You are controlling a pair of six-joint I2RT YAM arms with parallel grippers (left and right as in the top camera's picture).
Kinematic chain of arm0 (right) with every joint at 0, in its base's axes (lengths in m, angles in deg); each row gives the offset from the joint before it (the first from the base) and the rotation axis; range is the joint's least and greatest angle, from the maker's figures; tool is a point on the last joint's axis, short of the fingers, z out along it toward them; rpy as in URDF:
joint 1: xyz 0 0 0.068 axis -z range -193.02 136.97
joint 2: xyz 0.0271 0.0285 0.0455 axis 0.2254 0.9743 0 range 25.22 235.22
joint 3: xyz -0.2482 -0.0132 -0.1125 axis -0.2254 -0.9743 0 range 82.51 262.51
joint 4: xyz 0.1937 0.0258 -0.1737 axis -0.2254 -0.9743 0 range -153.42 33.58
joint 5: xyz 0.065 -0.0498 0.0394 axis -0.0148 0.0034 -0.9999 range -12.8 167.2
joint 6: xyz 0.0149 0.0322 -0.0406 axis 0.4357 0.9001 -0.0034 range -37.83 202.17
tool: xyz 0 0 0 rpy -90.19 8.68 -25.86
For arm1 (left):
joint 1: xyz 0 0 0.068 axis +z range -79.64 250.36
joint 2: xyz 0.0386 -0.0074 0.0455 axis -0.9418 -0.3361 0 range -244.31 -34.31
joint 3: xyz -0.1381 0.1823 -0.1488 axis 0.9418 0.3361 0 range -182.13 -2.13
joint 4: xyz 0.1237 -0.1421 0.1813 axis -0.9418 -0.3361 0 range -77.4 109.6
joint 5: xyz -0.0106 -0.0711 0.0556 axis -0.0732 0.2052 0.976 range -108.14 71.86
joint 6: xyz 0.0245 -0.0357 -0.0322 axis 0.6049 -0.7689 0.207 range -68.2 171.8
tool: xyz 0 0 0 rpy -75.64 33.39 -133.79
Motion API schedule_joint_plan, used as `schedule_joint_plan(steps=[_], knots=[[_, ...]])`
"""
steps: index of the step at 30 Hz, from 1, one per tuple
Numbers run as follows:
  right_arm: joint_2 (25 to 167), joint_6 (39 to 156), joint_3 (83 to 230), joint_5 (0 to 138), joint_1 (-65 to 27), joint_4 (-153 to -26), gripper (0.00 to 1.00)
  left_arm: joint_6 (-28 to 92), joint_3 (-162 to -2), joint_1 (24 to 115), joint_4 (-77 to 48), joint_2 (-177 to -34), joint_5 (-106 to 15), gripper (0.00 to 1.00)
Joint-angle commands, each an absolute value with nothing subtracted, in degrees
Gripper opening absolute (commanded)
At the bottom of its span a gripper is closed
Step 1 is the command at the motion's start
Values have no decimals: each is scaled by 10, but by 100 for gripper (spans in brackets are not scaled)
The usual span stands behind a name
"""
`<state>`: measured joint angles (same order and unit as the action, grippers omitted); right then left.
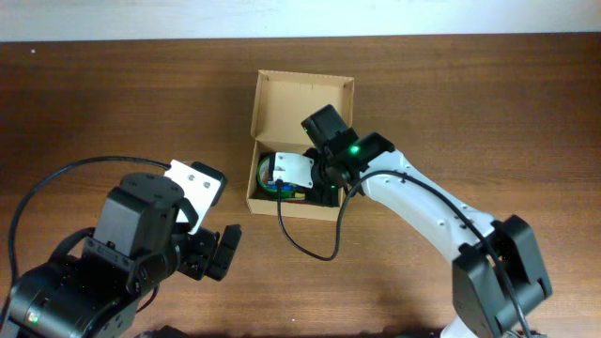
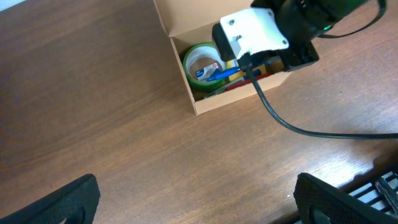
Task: Pack container
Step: 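Carry the blue pen into the box and release it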
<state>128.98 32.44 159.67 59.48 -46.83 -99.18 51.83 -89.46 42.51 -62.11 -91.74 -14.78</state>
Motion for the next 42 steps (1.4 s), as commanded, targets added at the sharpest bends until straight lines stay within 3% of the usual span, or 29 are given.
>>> schedule_joint_plan(steps=[1, 21, 22, 24, 28, 37, 42], knots=[[1303, 313, 1605, 583, -471, -992, 4, 527, -903, 422, -621, -915, -152, 100], [1333, 284, 1605, 614, -470, -995, 4, 527, -903, 422, -621, -915, -152, 100], [1333, 284, 1605, 614, -470, -995, 6, 527, -903, 422, -621, -915, -152, 100], [1333, 284, 1605, 614, -470, -995, 33, 527, -903, 422, -621, -915, -152, 100], [1333, 284, 1605, 614, -470, -994, 47, 527, -903, 422, -621, -915, -152, 100], [1325, 306, 1613, 614, -470, -996, 46, 527, -903, 422, -621, -915, -152, 100], [1302, 323, 1643, 614, -470, -1001, 28, 527, -903, 422, -621, -915, -152, 100]])
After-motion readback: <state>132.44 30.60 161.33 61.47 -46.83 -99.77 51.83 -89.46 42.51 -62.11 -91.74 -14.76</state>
